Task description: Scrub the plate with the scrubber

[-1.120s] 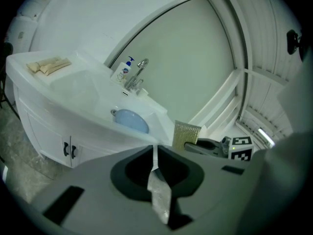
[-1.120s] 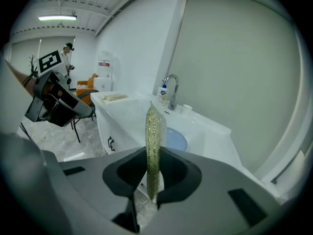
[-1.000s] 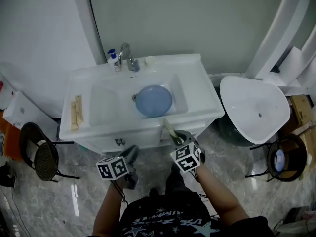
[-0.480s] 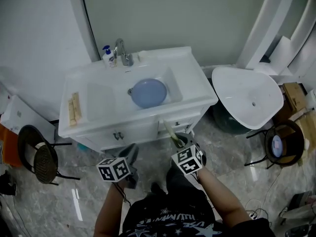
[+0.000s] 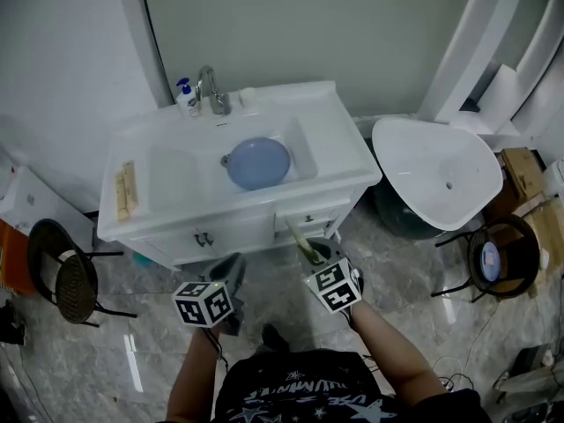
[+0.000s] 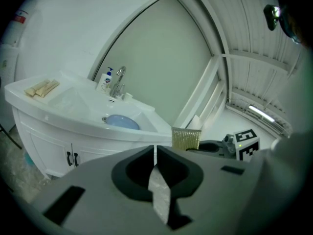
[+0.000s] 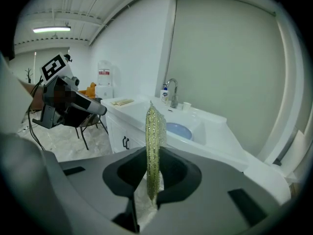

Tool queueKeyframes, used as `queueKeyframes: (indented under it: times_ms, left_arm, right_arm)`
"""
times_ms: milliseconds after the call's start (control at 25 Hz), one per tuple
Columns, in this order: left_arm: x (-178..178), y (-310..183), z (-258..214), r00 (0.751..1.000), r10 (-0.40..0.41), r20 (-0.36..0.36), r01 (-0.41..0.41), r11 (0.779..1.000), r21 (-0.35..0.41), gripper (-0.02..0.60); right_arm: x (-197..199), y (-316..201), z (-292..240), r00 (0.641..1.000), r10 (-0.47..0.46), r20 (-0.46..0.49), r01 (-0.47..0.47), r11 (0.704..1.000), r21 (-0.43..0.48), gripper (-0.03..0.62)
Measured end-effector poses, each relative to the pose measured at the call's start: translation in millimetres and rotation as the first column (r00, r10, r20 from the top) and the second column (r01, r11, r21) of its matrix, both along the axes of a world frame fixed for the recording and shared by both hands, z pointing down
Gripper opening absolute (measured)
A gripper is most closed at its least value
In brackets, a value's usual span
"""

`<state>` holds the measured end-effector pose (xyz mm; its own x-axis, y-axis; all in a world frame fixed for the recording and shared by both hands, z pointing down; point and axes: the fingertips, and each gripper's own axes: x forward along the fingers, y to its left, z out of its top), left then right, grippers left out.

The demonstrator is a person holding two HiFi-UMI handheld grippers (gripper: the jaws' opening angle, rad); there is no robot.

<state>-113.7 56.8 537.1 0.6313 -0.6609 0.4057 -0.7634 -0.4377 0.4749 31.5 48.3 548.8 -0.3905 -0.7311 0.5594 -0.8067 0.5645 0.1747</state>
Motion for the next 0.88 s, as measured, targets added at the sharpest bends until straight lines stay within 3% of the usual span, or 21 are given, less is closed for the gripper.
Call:
queueKeyframes:
  times_ms: [880]
  left_arm:
    - [56.9, 85.7, -19.3, 0.997, -0.067, 0.022, 0.067, 0.997, 0.026, 0.031]
  right_arm:
    - [40.7, 80.4, -14.3, 0.996, -0.088, 0.033, 0.088, 0.996, 0.010, 0.074]
